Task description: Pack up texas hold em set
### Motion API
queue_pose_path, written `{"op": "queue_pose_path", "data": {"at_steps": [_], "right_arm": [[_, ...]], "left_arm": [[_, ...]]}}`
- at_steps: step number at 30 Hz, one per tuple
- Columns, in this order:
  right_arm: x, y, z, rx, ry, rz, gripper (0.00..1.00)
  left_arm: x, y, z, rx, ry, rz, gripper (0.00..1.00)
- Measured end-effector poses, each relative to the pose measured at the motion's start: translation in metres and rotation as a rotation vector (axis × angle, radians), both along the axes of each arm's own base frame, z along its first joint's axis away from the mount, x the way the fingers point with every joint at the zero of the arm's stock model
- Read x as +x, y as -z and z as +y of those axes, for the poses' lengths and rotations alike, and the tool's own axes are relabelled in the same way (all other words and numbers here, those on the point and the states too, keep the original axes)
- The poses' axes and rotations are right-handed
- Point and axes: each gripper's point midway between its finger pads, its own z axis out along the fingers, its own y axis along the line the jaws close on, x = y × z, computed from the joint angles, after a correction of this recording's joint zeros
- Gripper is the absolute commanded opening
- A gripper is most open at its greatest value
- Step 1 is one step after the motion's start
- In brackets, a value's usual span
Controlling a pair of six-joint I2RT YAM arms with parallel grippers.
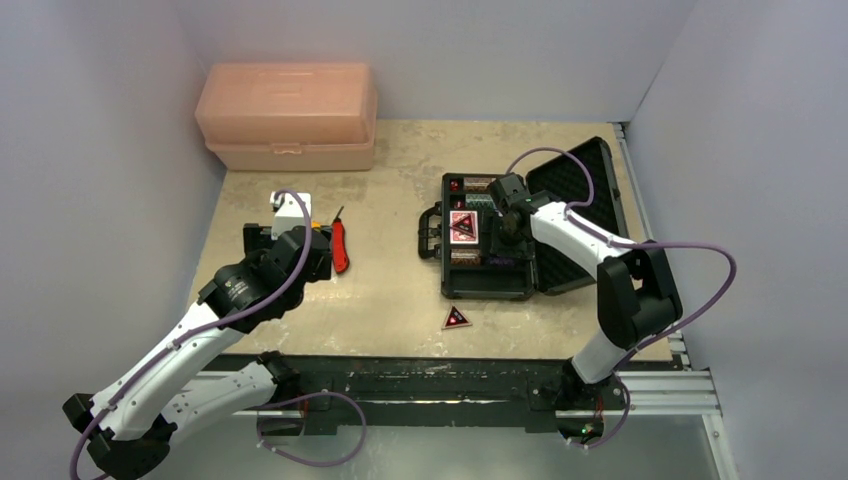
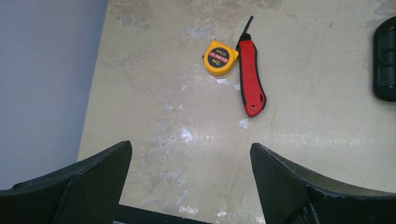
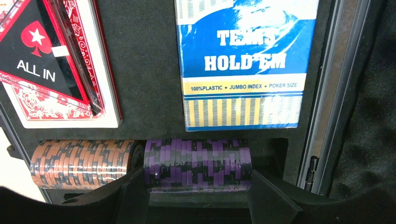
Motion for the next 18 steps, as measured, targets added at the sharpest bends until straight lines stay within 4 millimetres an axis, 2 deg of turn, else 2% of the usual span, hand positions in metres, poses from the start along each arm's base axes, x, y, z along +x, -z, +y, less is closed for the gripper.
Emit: {"op": "queue_pose_path", "data": {"at_steps": [6,18], "right_arm": [[-0.0006,-0.0003,0.0014,0.013,-0.001,0.001,0.21],[-0.0001,-0.0016,0.0021,0.015,-0.008,-0.001,0.61]], "left_arm": [[0.0,-0.0001,0.0001,0.0,0.0,0.0,0.98],[-0.0004,-0.0008,0.0005,-0.003,0.0,-0.004,0.98]]}}
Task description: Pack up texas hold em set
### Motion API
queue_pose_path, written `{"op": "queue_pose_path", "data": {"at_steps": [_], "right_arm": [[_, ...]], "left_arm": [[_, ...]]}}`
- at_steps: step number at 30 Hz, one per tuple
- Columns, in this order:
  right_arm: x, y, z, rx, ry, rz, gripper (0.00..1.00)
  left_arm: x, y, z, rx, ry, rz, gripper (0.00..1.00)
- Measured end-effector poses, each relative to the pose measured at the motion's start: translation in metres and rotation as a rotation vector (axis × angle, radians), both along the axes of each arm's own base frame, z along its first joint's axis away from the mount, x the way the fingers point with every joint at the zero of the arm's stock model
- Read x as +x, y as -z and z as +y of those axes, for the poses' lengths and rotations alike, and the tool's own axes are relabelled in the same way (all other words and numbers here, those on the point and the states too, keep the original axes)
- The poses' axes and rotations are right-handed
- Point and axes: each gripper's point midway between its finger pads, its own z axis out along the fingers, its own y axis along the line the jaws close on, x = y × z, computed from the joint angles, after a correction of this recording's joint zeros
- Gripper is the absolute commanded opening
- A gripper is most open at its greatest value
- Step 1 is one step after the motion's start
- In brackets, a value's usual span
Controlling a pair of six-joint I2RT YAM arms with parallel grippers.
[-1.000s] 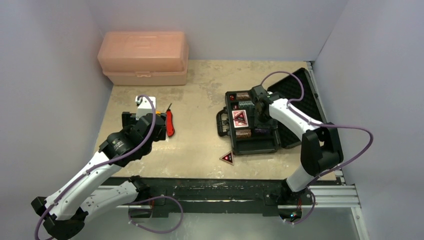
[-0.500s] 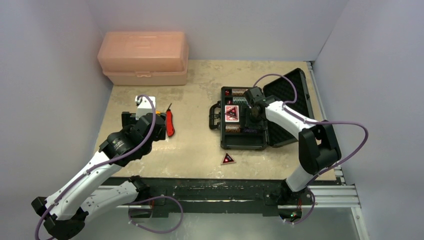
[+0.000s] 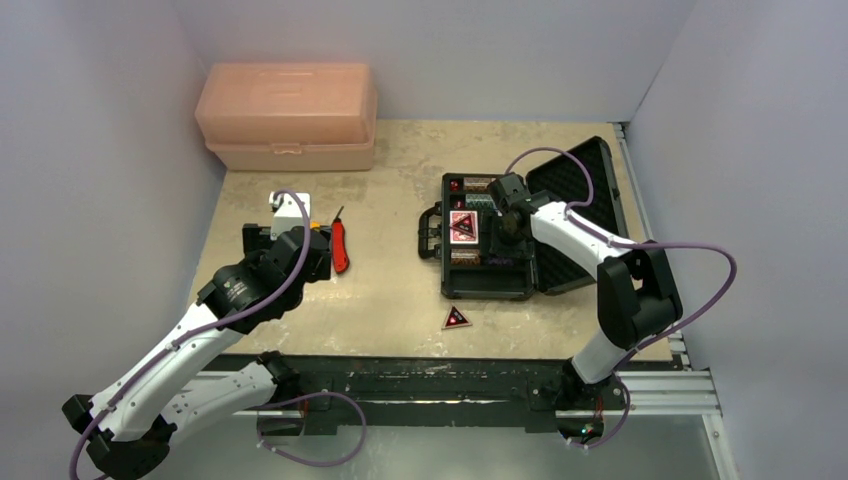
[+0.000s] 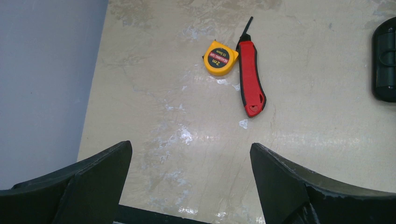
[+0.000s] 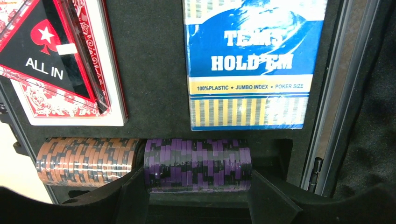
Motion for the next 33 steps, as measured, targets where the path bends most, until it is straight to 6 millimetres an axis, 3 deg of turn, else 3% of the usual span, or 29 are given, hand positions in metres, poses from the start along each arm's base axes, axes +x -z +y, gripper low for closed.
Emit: {"op": "queue_pose_path", "data": {"at_steps": [7,14,18,22,27,33], "right_arm": [[0.001,-0.005,0.001,0.007,-0.001,-0.008,0.81],[0.004,-0.033,0.004,0.039,-0.005,-0.066,0.87],[0.01,-0.047,0.012,0.074,-0.016,-0.105,0.82],[0.01,-0.056,0.008,0.067,-0.008,-0.135,0.7],[0.016,-0.064,-0.016,0.024,0.059,-0.183,0.58],[0.012,-0.047,-0.049,-0.051,0.142,-0.157,0.49]], "left_arm": [[0.0,0.0,0.0,-0.001,0.0,-0.001,0.98],[-0.001,-0.001,0.0,-0.004,0.0,-0.004,0.98],[-0.001,-0.001,0.001,-0.004,0.0,-0.005,0.98],[-0.001,-0.001,0.0,-0.005,0.0,-0.005,0.98],[-0.001,-0.001,0.0,-0.005,0.0,-0.005,0.98],[-0.001,-0.001,0.0,-0.005,0.001,-0.004,0.98]]}}
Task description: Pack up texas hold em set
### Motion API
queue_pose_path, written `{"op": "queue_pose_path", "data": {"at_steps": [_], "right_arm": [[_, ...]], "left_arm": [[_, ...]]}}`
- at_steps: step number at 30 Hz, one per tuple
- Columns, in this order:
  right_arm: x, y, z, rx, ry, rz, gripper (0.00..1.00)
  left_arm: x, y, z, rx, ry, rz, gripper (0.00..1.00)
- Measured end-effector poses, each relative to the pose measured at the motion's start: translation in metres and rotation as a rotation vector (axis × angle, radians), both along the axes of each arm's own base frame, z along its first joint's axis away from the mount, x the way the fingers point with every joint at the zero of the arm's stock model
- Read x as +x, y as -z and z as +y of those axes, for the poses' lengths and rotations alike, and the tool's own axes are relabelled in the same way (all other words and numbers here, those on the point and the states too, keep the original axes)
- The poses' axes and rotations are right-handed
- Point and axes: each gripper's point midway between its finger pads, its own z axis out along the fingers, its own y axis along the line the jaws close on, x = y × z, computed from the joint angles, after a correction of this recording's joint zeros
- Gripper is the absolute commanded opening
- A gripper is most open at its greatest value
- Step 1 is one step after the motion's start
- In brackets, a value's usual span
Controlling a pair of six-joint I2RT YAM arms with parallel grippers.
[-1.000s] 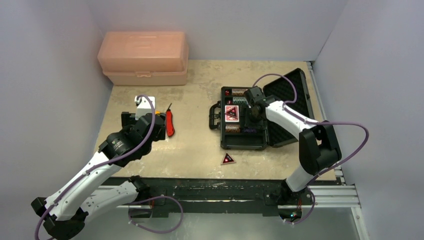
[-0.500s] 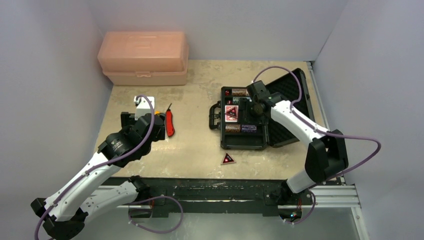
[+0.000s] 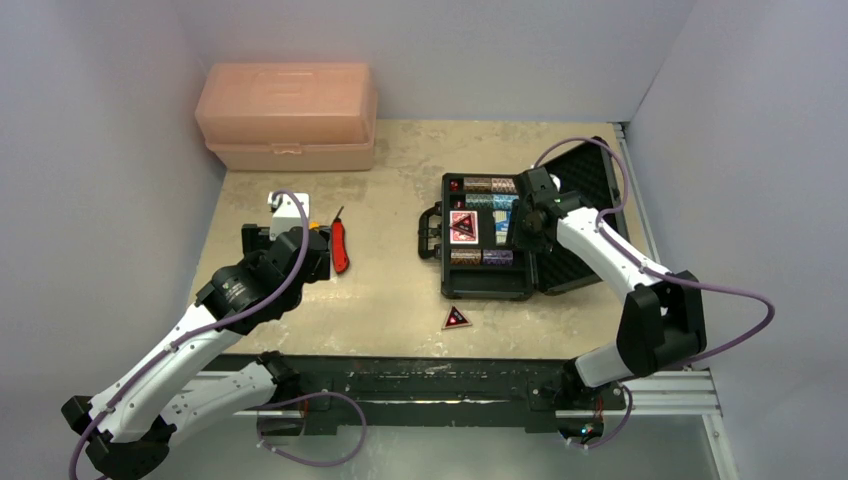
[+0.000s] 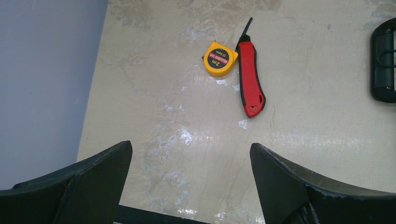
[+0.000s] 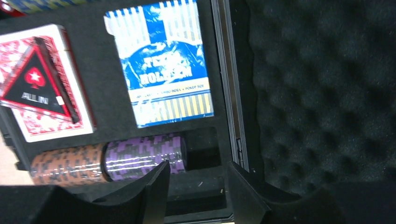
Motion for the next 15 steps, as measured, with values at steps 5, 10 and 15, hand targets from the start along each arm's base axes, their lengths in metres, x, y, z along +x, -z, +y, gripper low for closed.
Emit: {"op": "queue_pose_path", "data": {"at_steps": [5,10,15], "right_arm": [[-0.011,0.017,-0.005,-0.025,0.009,0.046,0.41],[-0.012,0.026,-0.009,-0.052,0.018,0.064,0.38],[-0.01,0.029,-0.009,-0.054,0.017,0.057,0.37]], "left_arm": [[0.0,0.0,0.0,0.0,0.0,0.0,0.98],[0.0,0.0,0.0,0.0,0.0,0.0,0.97],[0.0,0.0,0.0,0.001,0.0,0.001,0.97]]}}
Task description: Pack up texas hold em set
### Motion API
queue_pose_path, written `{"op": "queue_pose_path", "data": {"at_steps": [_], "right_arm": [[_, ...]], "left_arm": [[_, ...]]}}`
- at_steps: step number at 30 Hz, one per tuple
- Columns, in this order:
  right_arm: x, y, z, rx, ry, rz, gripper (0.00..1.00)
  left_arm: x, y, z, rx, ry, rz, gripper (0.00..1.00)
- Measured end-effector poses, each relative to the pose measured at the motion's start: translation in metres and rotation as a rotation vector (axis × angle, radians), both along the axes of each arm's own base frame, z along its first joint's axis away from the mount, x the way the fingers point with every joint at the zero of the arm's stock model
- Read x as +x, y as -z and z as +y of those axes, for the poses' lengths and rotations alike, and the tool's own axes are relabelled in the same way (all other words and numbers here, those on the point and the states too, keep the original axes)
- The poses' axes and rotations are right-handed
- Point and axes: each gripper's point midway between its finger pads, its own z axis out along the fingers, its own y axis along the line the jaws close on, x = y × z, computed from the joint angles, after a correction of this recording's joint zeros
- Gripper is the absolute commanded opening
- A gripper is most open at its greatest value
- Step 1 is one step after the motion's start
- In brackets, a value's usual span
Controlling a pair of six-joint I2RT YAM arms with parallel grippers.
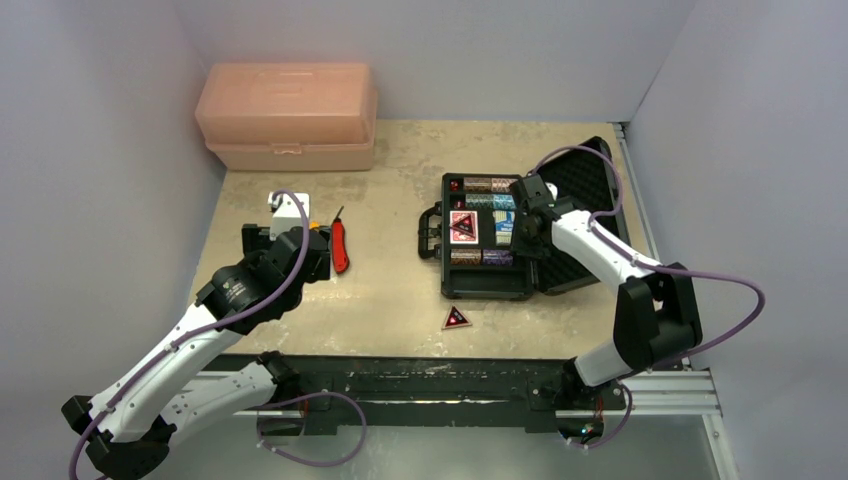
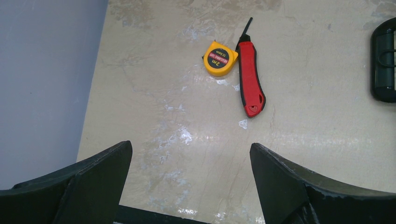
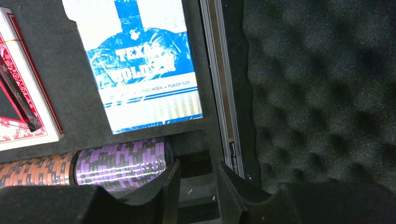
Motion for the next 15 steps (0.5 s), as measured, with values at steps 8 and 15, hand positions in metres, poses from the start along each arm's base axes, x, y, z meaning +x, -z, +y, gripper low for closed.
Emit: {"op": "queue_pose_path", "data": {"at_steps": [8,15], "right_arm": [[0.005,0.004,0.008,0.027,-0.05,-0.003,0.37],[0.005,0.004,0.01,0.031,-0.087,-0.002,0.39]], "left_arm": [[0.0,0.0,0.0,0.0,0.0,0.0,0.97],[0.0,0.0,0.0,0.0,0.0,0.0,0.97]]}}
